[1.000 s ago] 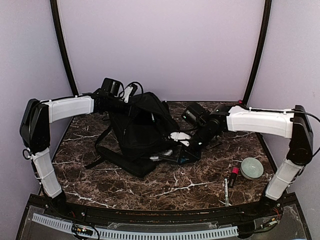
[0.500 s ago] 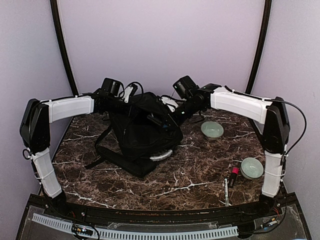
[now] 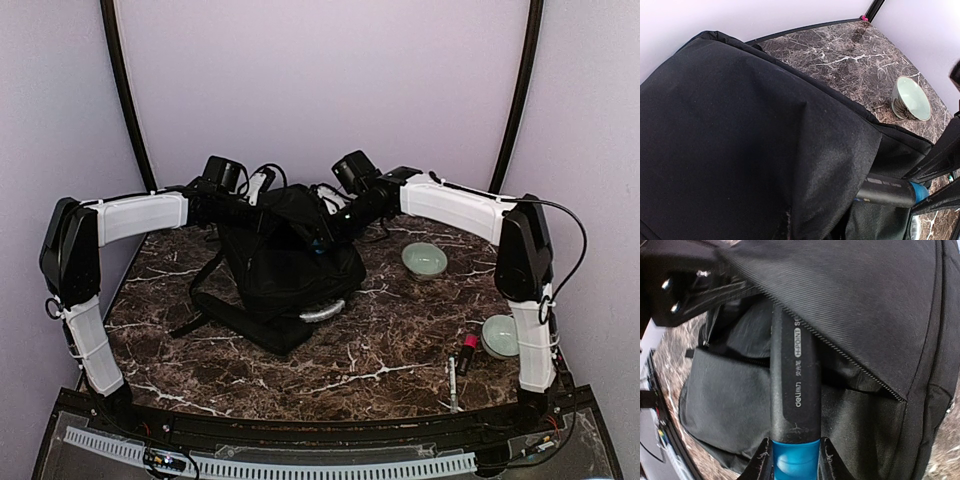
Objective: Pack the student bag
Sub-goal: Place the pen in the upper front pocket of the bag, then adjust the pen in the upper front pocket of the bag.
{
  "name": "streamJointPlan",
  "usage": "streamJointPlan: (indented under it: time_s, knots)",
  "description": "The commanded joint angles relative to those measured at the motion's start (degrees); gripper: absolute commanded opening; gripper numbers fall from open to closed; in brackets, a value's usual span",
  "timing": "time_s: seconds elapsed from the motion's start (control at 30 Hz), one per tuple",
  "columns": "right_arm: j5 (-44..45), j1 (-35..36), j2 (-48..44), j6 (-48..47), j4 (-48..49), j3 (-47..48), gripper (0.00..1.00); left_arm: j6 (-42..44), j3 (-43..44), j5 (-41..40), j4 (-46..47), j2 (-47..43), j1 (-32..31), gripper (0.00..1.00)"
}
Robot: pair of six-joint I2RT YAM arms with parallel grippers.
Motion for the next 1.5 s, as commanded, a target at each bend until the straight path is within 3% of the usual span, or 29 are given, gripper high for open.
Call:
streamJointPlan:
  time_s: [0.0, 0.23, 0.57, 0.77, 1.03, 1.13, 1.27, 1.3, 1.47]
  knots:
    - [-1.8, -0.5, 1.1, 8.8, 4.2, 0.4, 0.25, -0.3, 2.0, 2.8, 1.4, -3.4, -1.0, 0.03]
    - [-3.0, -1.1, 4.1, 14.5, 6.4, 2.2, 0.29, -0.6, 2.0, 3.1, 1.6, -2.9, -1.0, 0.03]
    - [8.8, -1.1, 11.4, 16.6, 5.2, 12.5, 0.35, -0.4, 1.9, 2.9, 1.5, -2.7, -1.4, 0.03]
    - [-4.6, -1.2, 9.2, 14.8, 9.6, 9.7, 0.50, -0.2, 2.1, 2.9, 1.2, -2.7, -1.5, 0.03]
    - [-8.8, -1.2, 1.5, 5.0, 8.6, -0.4, 0.51, 0.0, 2.3, 2.7, 1.0, -3.0, -1.5, 0.03]
    - [-10.3, -1.2, -0.8, -1.0, 7.4, -3.2, 0.44, 0.1, 2.3, 2.6, 0.9, -3.2, -1.5, 0.03]
    - [-4.3, -1.2, -0.6, -6.5, 3.6, -2.8, 0.10, 0.1, 2.3, 2.7, 0.9, -3.3, -1.5, 0.03]
    - [-2.7, -1.2, 0.0, -8.0, 2.6, -2.1, 0.05, 0.1, 2.3, 2.7, 1.0, -3.4, -1.5, 0.03]
    - [2.0, -1.2, 4.5, -12.8, -2.2, 2.6, 0.00, 0.1, 2.2, 2.5, 1.0, -3.4, -1.6, 0.03]
